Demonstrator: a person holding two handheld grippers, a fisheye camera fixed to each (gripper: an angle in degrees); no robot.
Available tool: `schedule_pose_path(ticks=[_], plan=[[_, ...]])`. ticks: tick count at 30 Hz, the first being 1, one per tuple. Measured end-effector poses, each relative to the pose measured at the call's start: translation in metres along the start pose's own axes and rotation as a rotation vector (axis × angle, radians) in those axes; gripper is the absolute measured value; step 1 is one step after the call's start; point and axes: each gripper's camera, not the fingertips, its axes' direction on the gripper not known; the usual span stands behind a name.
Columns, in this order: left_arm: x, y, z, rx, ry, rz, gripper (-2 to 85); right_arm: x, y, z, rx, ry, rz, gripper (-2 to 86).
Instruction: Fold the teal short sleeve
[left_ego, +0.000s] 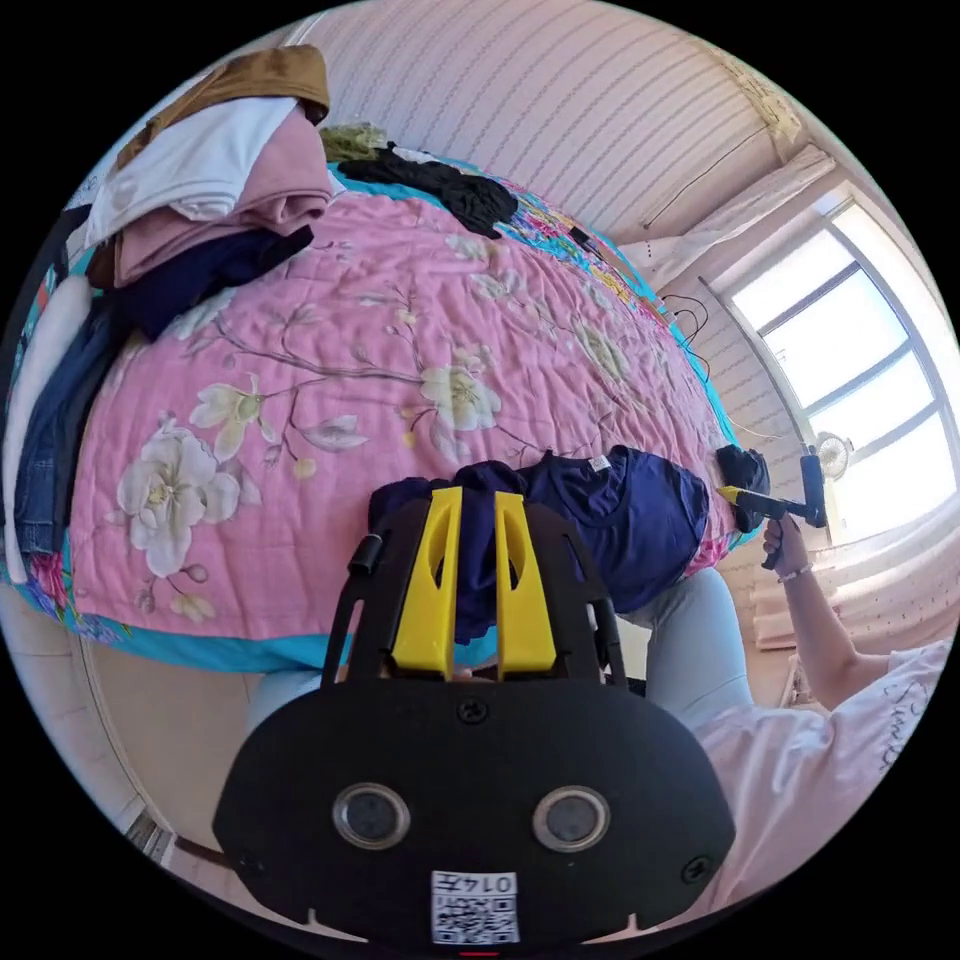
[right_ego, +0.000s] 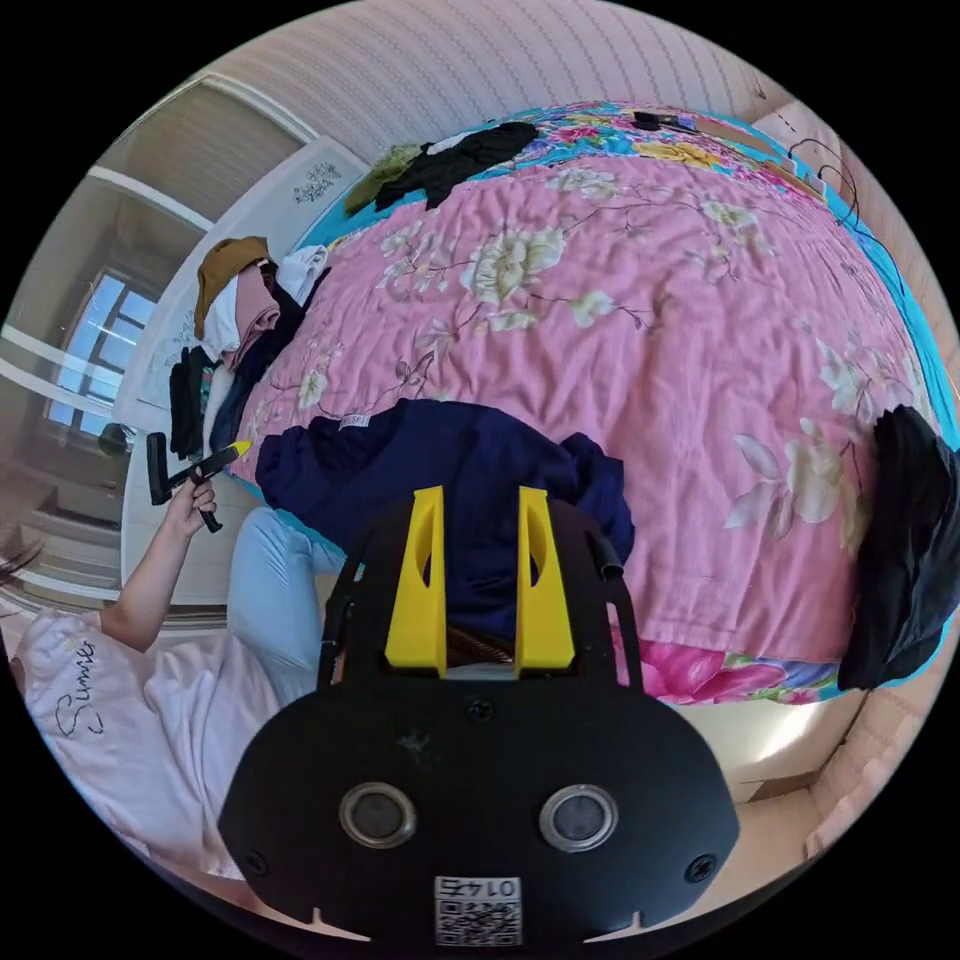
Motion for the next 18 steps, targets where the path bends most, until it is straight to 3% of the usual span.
schedule_pose_path(ticks=[7, 13, 15, 18], plan=[[0.035, -0.014, -0.006, -0.059, -0.186, 0.241, 6.8, -0.053, -0.037, 0.022, -0.118, 0.190, -0.217, 11.3], [0.044, -0.027, 0.044, -0.239, -0.174, 0.288, 7.0, -0.037, -0.046, 0.053, -0.288, 0.136, -0.119, 10.0], [0.050, -0.024, 0.054, -0.281, -0.210, 0.329, 0.6, -0.042, -0.039, 0.047, -0.255, 0.158, -0.126, 5.0], [0.057, -0.019, 0.035, -0.194, -0.212, 0.328, -0.6, -0.052, -0.026, 0.013, -0.153, 0.090, -0.142, 1.7]])
